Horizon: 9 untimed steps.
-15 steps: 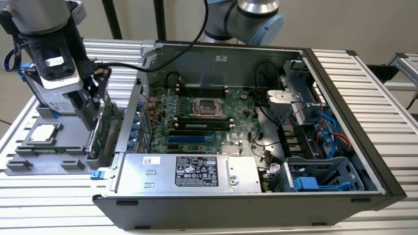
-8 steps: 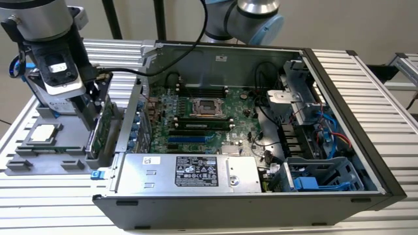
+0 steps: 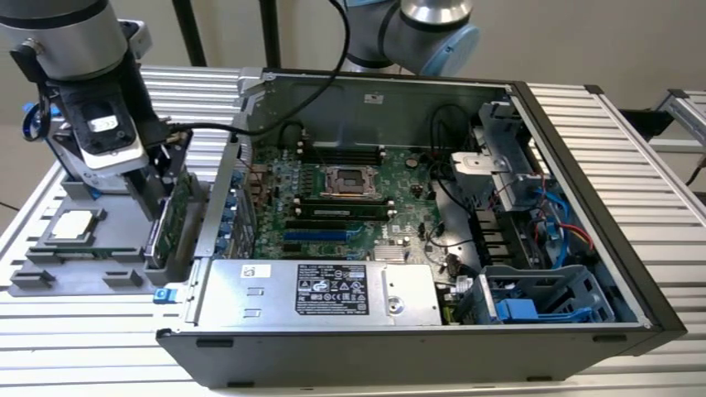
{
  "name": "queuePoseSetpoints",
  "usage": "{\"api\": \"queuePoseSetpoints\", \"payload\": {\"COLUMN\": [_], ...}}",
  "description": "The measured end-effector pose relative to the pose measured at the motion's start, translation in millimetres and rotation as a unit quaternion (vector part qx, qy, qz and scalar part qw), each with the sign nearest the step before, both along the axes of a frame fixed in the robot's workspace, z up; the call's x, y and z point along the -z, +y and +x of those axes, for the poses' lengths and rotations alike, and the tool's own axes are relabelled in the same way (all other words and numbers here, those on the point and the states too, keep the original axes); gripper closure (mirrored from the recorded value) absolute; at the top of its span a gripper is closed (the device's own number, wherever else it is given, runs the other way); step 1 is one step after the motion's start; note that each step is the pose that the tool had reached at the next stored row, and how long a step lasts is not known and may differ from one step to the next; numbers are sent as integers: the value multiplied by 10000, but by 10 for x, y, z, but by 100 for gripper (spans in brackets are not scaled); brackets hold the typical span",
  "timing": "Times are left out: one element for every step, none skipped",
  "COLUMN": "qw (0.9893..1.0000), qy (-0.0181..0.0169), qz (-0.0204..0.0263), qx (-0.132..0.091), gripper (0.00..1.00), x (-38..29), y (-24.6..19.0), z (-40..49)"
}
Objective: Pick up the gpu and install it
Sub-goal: 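Pick up the gpu and move the gpu toward the slot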
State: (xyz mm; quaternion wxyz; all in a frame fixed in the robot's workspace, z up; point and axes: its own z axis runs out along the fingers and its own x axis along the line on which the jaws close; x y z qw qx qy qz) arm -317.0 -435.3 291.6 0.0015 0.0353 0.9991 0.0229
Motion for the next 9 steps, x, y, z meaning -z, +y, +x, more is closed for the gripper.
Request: {"api": "queuePoseSetpoints", "payload": {"qw": [10000, 10000, 10000, 10000, 10000, 10000, 10000, 10000, 10000], "qy": [-1, -1, -1, -1, -2, -3, -5, -7, -8], "qz": [0, 0, 1, 0, 0, 0, 0, 0, 1], "qx": [0, 0, 0, 0, 0, 0, 0, 0, 0], "gripper": [0, 0, 0, 0, 0, 0, 0, 0, 0], "x": [13, 28, 42, 54, 67, 81, 94, 108, 120], "y": [0, 0, 0, 0, 0, 0, 0, 0, 0], "z": [-1, -2, -4, -4, -4, -5, -5, -5, -5]}}
